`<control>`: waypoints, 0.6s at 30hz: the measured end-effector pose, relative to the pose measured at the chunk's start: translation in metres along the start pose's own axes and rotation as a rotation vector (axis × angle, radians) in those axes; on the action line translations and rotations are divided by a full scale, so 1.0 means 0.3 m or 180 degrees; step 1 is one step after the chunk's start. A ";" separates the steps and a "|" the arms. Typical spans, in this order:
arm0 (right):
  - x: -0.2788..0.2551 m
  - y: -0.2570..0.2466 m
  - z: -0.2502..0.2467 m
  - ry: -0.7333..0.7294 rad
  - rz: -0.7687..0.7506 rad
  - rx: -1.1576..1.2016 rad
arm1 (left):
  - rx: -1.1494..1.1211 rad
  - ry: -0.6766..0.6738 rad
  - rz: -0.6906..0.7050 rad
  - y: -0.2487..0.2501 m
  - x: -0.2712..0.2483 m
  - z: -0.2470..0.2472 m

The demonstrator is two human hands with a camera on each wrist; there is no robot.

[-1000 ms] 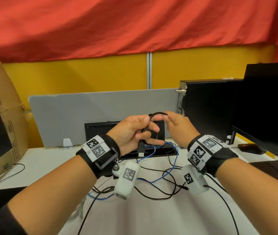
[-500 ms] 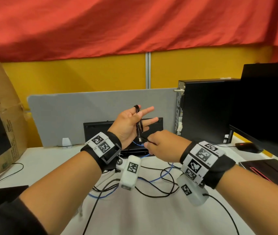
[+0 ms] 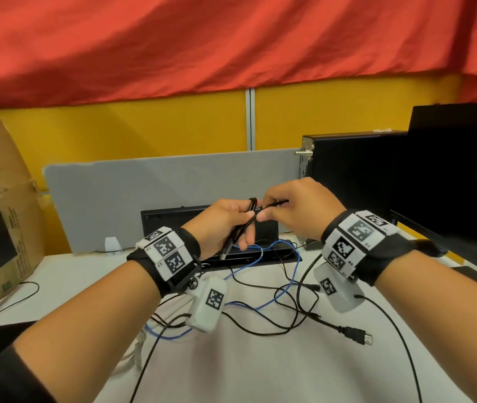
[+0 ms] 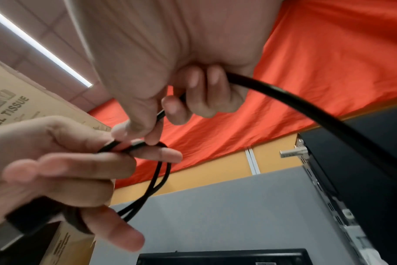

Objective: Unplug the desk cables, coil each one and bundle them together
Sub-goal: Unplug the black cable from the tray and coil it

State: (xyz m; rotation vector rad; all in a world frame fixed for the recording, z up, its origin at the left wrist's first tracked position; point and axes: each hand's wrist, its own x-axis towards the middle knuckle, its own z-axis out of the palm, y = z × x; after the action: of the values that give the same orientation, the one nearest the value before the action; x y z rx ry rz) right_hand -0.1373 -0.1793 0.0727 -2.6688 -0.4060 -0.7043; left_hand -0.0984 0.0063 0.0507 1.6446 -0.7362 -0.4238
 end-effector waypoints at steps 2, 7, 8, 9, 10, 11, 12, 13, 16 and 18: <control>0.007 0.024 0.006 0.0188 0.0050 0.0222 | -0.0331 -0.0040 -0.0078 -0.003 -0.005 0.000; 0.001 0.079 0.042 0.0404 0.0112 0.0689 | -0.1055 -0.0408 -0.0176 -0.016 -0.023 0.001; -0.003 0.080 0.056 0.0432 0.0109 0.0781 | -0.1178 -0.0454 -0.0151 -0.015 -0.024 0.003; -0.007 0.078 0.069 0.0476 0.0118 0.0863 | -0.1307 -0.0483 -0.0134 -0.012 -0.024 0.003; -0.011 0.075 0.079 0.0512 0.0165 0.0922 | -0.1451 -0.0510 -0.0124 -0.008 -0.024 0.002; -0.015 0.074 0.090 0.0502 0.0262 0.0931 | -0.1603 -0.0538 -0.0117 -0.003 -0.024 0.001; -0.018 0.075 0.101 0.0425 0.0391 0.0876 | -0.1750 -0.0564 -0.0106 0.001 -0.025 0.002; -0.023 0.074 0.113 0.0278 0.0522 0.0794 | -0.1873 -0.0570 -0.0086 0.005 -0.024 0.005; -0.048 0.063 0.164 -0.0332 0.0722 0.0800 | -0.2155 -0.0398 0.0071 0.014 -0.019 0.015; -0.064 0.049 0.195 -0.0717 0.0627 0.0684 | -0.2275 -0.0148 0.0258 0.018 -0.006 0.018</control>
State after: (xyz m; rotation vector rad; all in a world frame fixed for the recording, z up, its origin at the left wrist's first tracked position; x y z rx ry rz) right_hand -0.1236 -0.1725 0.0113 -2.5437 -0.2539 -0.2853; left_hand -0.1045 0.0031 0.0545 0.9339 -0.5880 -0.5867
